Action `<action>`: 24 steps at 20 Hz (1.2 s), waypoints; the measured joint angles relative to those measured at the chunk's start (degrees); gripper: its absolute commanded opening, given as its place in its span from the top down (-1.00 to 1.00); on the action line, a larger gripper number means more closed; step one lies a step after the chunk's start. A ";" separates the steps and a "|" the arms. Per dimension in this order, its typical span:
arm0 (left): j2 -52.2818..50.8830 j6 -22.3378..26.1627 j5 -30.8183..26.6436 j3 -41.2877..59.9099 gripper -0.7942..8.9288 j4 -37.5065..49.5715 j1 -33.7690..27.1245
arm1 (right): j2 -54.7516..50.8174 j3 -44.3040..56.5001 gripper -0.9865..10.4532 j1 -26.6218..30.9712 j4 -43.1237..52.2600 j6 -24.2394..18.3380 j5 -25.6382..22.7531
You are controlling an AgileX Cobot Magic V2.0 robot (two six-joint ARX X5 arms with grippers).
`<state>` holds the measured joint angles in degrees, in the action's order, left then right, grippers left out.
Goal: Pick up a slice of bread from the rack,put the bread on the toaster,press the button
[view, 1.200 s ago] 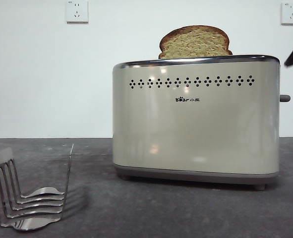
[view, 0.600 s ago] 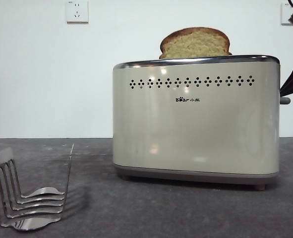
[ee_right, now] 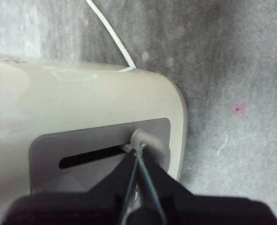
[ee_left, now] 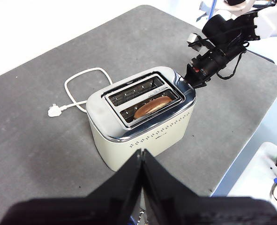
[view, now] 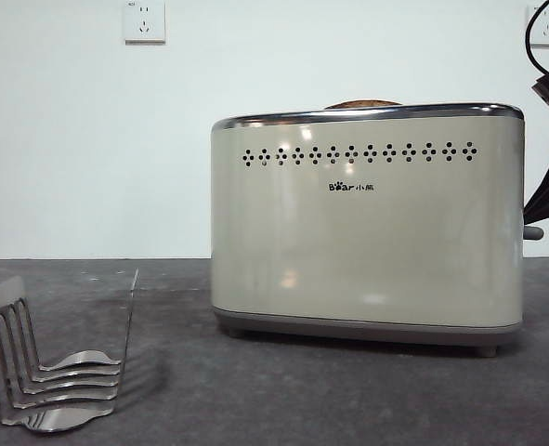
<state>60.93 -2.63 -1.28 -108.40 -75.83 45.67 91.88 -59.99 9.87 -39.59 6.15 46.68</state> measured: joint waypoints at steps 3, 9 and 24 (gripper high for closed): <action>-1.05 -0.68 0.00 0.00 0.85 0.00 0.00 | 0.66 -0.22 0.84 0.00 -0.22 -0.42 -0.17; -1.92 -1.51 0.02 0.00 0.85 -0.02 0.00 | 1.60 -0.22 0.84 0.00 -0.39 -0.94 -0.22; -1.92 -1.92 0.02 0.02 0.85 0.00 0.00 | 5.68 -1.44 0.84 0.28 -1.07 -1.92 0.85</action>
<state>59.00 -4.56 -1.26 -108.38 -75.83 45.67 97.56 -61.43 10.15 -40.66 4.23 47.53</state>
